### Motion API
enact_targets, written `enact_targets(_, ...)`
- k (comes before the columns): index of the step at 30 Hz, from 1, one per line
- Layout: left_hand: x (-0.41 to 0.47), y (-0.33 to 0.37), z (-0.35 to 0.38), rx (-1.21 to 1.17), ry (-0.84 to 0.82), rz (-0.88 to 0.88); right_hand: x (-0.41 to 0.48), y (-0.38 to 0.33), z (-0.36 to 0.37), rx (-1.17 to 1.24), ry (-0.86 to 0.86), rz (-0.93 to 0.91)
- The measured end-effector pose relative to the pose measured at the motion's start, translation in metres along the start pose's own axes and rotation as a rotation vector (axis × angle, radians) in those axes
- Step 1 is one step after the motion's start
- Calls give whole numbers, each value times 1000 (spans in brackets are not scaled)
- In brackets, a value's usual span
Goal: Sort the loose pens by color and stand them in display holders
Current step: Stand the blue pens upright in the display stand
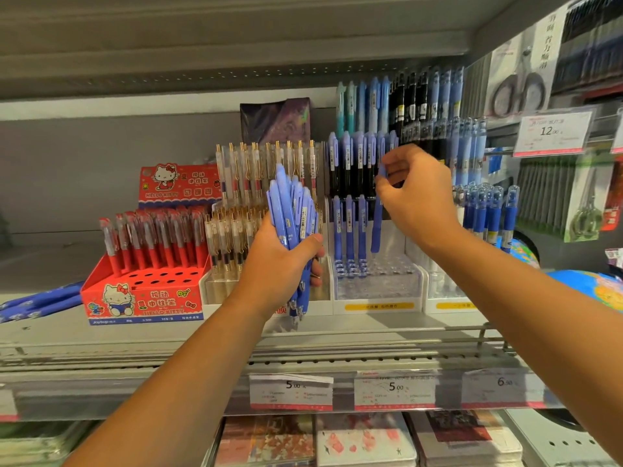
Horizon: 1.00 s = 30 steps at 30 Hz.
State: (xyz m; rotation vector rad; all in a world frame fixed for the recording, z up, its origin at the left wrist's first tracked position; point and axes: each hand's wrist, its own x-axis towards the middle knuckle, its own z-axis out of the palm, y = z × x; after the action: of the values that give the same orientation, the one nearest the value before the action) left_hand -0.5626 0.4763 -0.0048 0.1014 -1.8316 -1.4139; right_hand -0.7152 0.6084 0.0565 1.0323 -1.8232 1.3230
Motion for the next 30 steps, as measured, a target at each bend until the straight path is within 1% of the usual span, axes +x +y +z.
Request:
enact_targets(7,0,-2,0,-2,-16,21,1,2,8,-68,-66,-1)
enact_targets(13,2,-5,-1,16,-39,50,-9,14,16,-203,-265,47)
enact_targets(20,1,-4,0,28,-66,77,-12,11,14,-273,-307,36)
enact_targets(23,1,-2,0,23,-61,101,-20,2,11,-319,-226,-47)
enact_targets(24,1,-2,0,21,-59,104,-23,-3,10,-283,-201,-80)
enact_targets(25,1,-2,0,25,-56,102,-26,-9,9,-193,-204,-93)
enact_targets(26,1,-2,0,32,-55,96,-29,-16,9,-59,-240,-67)
enact_targets(28,0,-1,0,40,-71,88,-32,-31,7,239,-364,65)
enact_targets(30,-3,1,0,39,-93,93,-34,-40,6,416,-439,163)
